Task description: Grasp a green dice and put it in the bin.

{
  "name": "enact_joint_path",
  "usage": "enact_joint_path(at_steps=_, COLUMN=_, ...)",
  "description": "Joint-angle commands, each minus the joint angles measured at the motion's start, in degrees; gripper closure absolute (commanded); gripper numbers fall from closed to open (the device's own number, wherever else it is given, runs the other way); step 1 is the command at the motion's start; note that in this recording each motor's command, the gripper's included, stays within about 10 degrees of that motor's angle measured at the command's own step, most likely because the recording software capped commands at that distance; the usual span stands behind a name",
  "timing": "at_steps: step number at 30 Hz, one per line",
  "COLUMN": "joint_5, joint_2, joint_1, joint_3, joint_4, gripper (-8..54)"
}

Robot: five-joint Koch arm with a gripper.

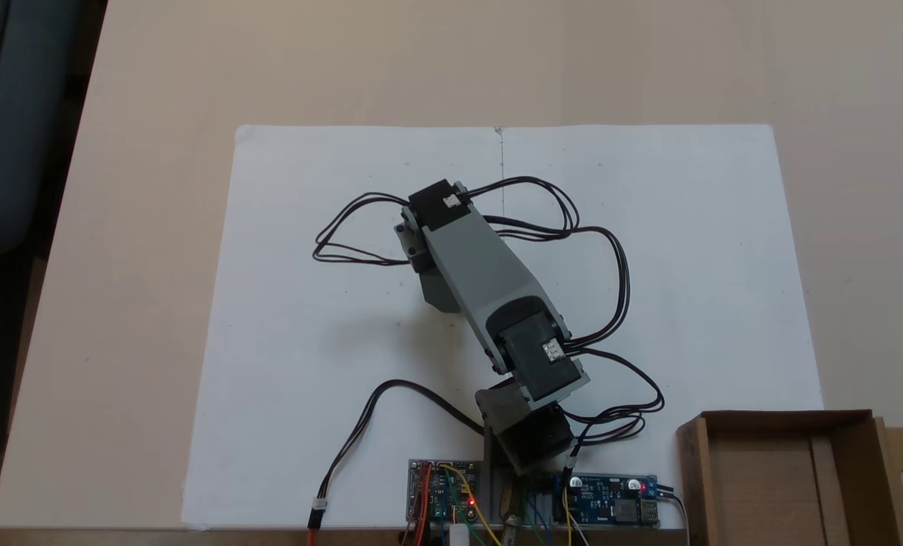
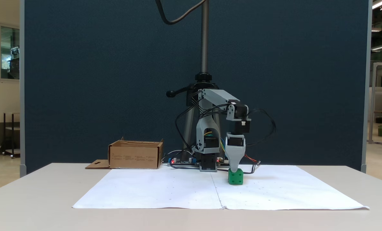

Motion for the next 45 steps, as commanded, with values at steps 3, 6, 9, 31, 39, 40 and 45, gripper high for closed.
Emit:
enact_joint_path(at_steps=3, joint_5=4.0, joint_2=-1.4, joint_1=-0.4, joint_3=0.2, joint_4=-3.5, gripper=3.3)
enact_joint_path(at_steps=6, joint_5=4.0, joint_2=-3.0, joint_1=-0.3, joint_3=0.4, joint_4=-4.4, gripper=3.3)
enact_joint_path(at_steps=9, joint_5=4.0, joint_2=-4.7, joint_1=-0.2, joint_3=0.4, joint_4=-4.6, gripper=3.3)
enact_joint_path(at_steps=31, joint_5=4.0, joint_2=-9.3, joint_1=-0.3, joint_3=0.4, joint_4=-7.6, gripper=7.6)
enact_joint_path(at_steps=39, joint_5=4.0, joint_2=-9.4, joint_1=-0.5, joint_3=0.7, joint_4=-7.7, gripper=24.6)
enact_joint_path(at_steps=40, joint_5=4.0, joint_2=-9.4, joint_1=-0.4, joint_3=0.7, joint_4=-7.7, gripper=28.5)
enact_joint_path(at_steps=45, joint_5=4.0, joint_2=-9.1, joint_1=-0.4, joint_3=0.8, joint_4=-7.6, gripper=33.7)
